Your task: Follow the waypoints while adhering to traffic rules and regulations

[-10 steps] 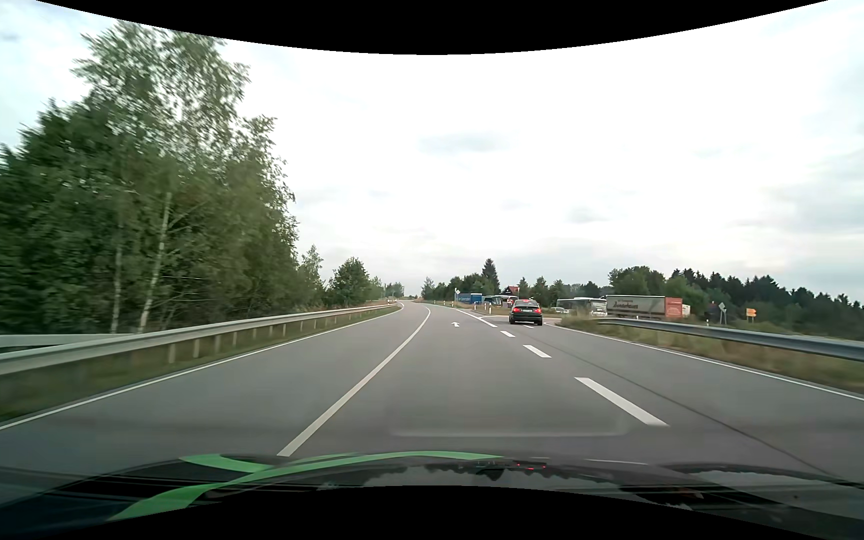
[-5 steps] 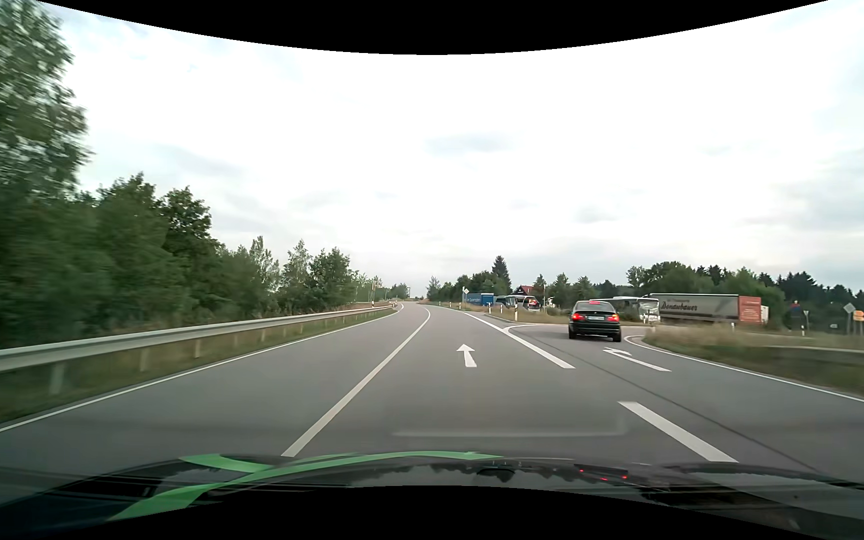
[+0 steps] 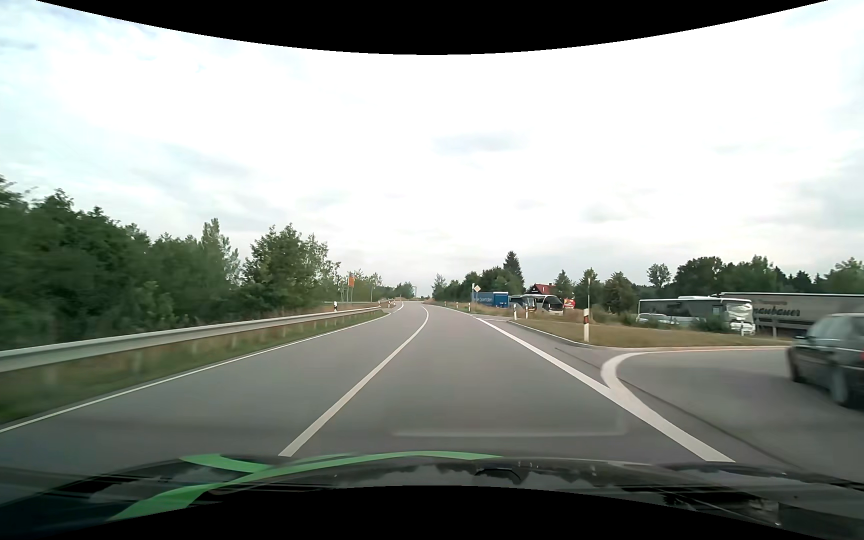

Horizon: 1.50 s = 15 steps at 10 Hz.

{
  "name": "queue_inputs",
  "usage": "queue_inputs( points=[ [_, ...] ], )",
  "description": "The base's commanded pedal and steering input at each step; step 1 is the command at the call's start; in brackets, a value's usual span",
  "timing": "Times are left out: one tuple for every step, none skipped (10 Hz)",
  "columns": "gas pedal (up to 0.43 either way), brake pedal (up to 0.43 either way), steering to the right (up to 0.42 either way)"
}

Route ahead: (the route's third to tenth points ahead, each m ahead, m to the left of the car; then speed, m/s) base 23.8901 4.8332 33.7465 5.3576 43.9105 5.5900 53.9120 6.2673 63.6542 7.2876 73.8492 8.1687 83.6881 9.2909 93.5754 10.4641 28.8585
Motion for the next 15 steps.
queue_inputs(
  points=[
    [0.539, 0.0, -0.01],
    [0.551, 0.0, -0.01],
    [0.551, 0.0, -0.01],
    [0.551, 0.0, -0.01],
    [0.551, 0.0, -0.01],
    [0.551, 0.0, -0.01],
    [0.551, 0.0, -0.011],
    [0.551, 0.0, -0.011],
    [0.559, 0.0, -0.011],
    [0.559, 0.0, -0.011],
    [0.571, 0.0, -0.011],
    [0.571, 0.0, -0.012],
    [0.559, 0.0, -0.013],
    [0.551, 0.0, -0.014],
    [0.551, 0.0, -0.015]
  ],
)
